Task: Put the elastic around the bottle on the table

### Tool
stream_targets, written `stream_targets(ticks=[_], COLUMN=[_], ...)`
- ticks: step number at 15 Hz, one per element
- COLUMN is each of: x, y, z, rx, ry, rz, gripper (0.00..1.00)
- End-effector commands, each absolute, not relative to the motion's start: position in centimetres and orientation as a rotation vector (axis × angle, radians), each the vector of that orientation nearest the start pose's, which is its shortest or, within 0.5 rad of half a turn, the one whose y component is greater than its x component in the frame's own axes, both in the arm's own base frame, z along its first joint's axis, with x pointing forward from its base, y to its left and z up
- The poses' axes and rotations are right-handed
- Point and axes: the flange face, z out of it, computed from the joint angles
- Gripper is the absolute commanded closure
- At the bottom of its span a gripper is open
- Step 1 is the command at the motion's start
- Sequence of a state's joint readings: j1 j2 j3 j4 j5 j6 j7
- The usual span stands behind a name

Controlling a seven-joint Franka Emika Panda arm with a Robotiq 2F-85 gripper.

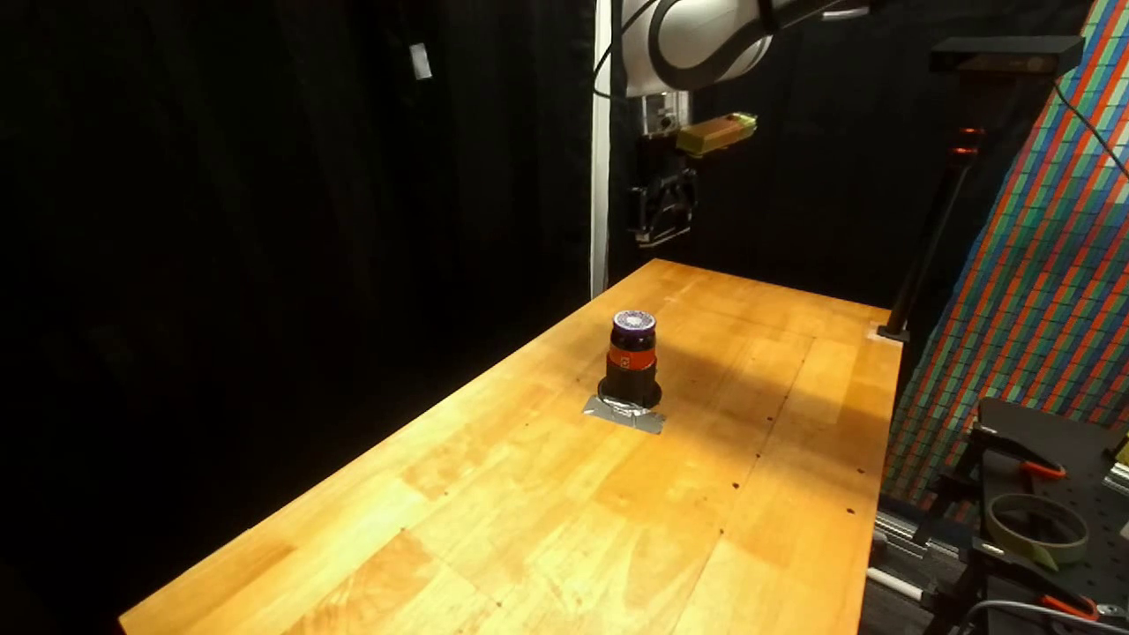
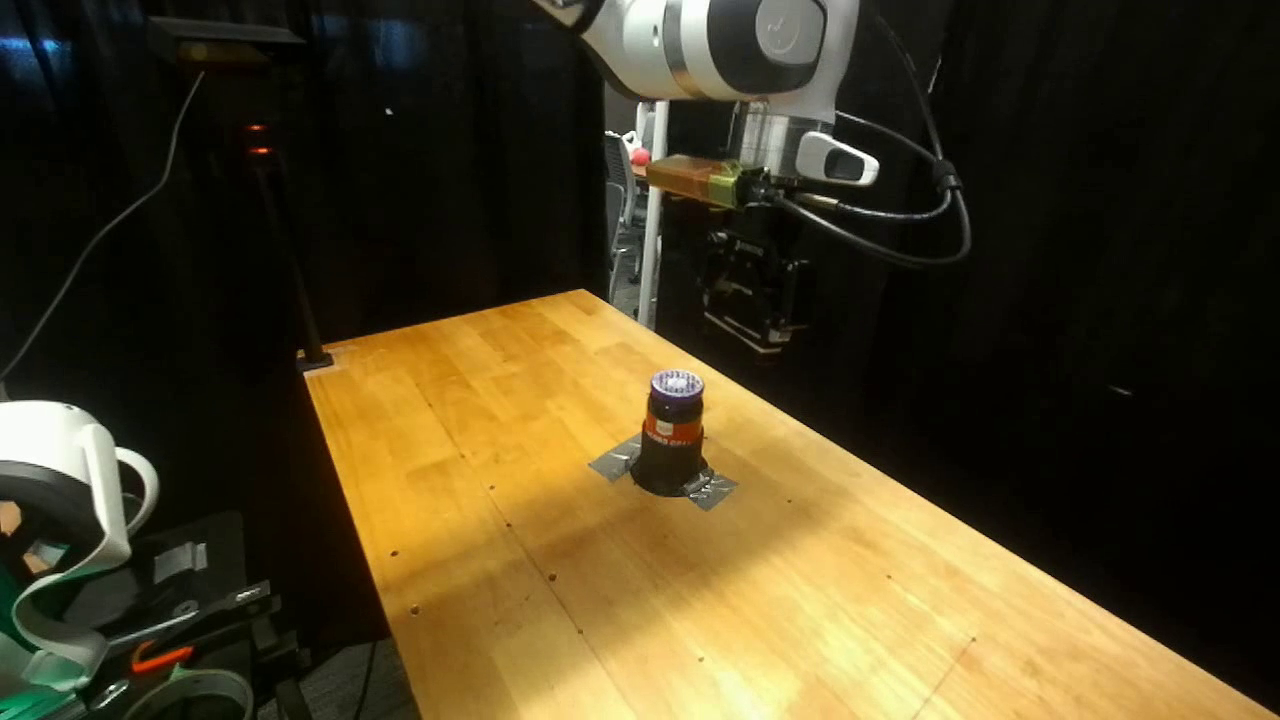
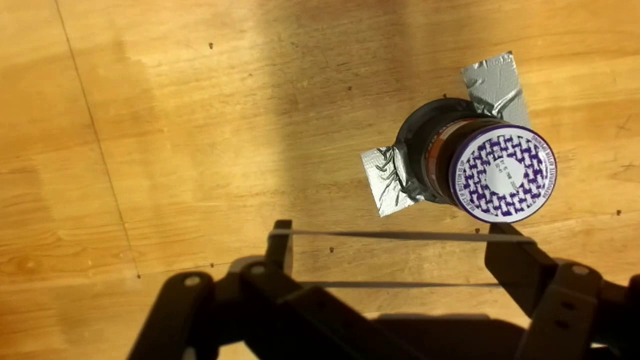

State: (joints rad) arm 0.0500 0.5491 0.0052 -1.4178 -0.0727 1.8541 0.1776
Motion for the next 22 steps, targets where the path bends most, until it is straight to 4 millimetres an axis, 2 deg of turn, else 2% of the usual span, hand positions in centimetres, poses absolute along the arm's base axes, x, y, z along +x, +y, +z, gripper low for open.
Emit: stream_targets(ticks=[1, 8, 13, 17, 22], x=[71.8, 72.3, 72.0, 72.0, 72.4], y=[4.0, 6.8, 9.0, 10.4, 10.6], z=[35.0, 31.2, 29.5, 28.0, 26.5], rx=[-3.165, -3.06, -3.061, -3.077, -3.088], ry=[0.117, 0.02, -0.043, -0.11, -0.116], rz=[0.201, 0.256, 0.269, 0.21, 0.185], gripper=[0.0, 0.0, 0.0, 0.0, 0.0])
